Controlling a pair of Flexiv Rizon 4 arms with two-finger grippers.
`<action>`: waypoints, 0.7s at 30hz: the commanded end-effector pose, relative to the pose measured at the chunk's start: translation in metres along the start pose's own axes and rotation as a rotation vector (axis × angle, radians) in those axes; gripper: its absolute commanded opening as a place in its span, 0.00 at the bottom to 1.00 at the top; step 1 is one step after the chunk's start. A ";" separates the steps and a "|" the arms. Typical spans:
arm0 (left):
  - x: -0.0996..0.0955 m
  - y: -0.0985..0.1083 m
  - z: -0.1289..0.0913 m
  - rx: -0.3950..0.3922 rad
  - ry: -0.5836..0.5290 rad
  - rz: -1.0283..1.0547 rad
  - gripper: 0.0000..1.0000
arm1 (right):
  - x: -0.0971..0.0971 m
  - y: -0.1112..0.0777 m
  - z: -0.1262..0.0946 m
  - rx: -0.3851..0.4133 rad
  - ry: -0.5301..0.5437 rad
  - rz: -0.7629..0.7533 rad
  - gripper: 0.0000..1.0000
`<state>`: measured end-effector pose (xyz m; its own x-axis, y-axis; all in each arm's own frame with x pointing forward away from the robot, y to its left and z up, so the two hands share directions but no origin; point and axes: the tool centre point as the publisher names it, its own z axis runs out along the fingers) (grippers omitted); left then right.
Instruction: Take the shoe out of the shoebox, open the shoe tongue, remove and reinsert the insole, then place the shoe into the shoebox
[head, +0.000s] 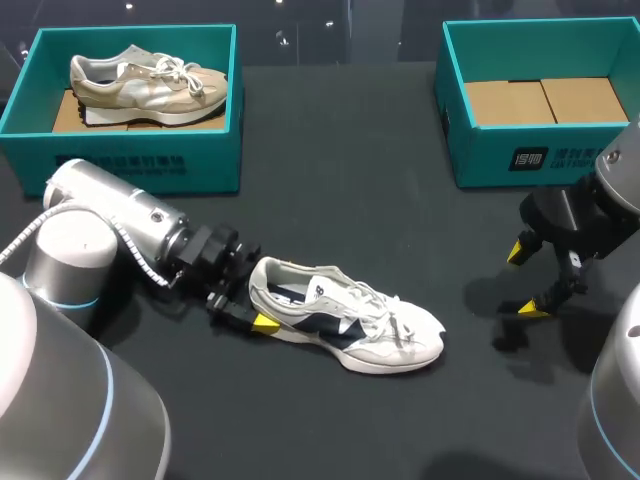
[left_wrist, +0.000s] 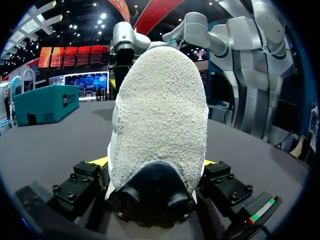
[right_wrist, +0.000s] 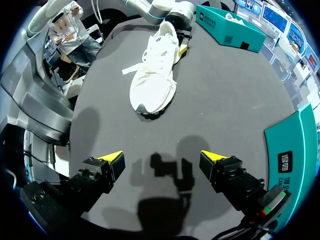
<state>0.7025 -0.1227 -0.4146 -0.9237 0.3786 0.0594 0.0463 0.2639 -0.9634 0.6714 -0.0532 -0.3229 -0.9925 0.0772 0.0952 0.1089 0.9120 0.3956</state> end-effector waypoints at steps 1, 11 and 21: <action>0.010 0.001 -0.003 0.011 -0.166 -0.038 0.00 | 0.001 0.000 0.000 0.000 -0.002 0.000 1.00; 0.009 0.004 0.003 0.006 -0.274 -0.070 0.00 | 0.001 0.000 0.000 0.000 -0.002 0.000 1.00; 0.006 0.005 0.005 -0.001 -0.294 -0.059 0.00 | 0.001 0.000 0.000 0.000 -0.002 0.000 1.00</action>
<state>0.6963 -0.1206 -0.4175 -0.9904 0.1293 0.0485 -0.0109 0.2763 -0.9610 0.6714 -0.0532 -0.3229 -0.9925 0.0773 0.0952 0.1089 0.9120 0.3955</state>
